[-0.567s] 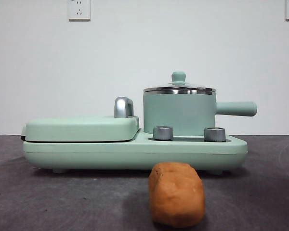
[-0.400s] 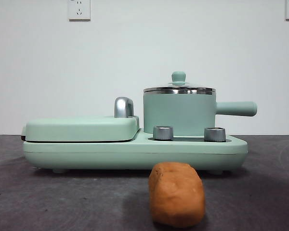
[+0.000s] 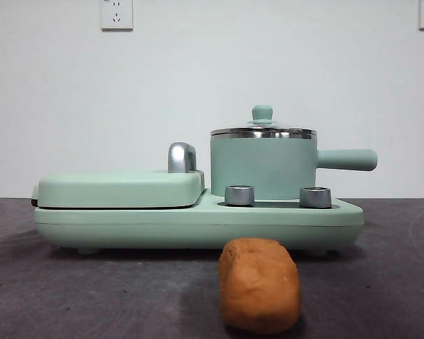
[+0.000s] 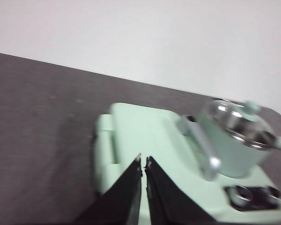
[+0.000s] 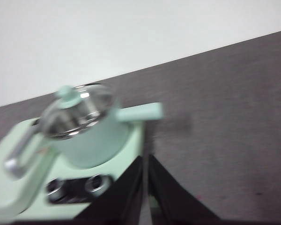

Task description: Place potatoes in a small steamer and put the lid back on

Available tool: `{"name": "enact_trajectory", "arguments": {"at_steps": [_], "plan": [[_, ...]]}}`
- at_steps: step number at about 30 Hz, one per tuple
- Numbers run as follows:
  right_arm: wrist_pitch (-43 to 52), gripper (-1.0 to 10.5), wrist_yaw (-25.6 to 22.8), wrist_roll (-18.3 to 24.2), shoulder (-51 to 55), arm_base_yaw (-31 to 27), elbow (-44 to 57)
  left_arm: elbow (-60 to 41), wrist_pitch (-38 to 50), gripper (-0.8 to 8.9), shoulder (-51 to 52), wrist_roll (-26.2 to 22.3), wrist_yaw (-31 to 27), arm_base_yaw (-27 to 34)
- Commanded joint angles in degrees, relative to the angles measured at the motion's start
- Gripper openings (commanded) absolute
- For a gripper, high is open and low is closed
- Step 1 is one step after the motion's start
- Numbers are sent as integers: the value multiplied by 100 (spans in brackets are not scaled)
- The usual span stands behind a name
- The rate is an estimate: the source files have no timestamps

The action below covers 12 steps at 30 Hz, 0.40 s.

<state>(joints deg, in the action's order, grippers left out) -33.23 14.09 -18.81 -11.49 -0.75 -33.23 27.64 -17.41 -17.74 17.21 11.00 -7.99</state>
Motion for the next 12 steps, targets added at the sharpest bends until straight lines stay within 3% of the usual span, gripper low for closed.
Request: {"name": "enact_trajectory", "arguments": {"at_steps": [1,7,12], "plan": [[-402,15,352,352,-315,11,-601,518,-17,15,-446,-24,533,-28],[-1029,15,1117,931,-953,15,-1495,1305,-284,15,-1384,-262,2114,-31],[-1200,15,1937,1239,-1298,15,-1799,1698,-321,15,-1917,-295,2776,-63]]}}
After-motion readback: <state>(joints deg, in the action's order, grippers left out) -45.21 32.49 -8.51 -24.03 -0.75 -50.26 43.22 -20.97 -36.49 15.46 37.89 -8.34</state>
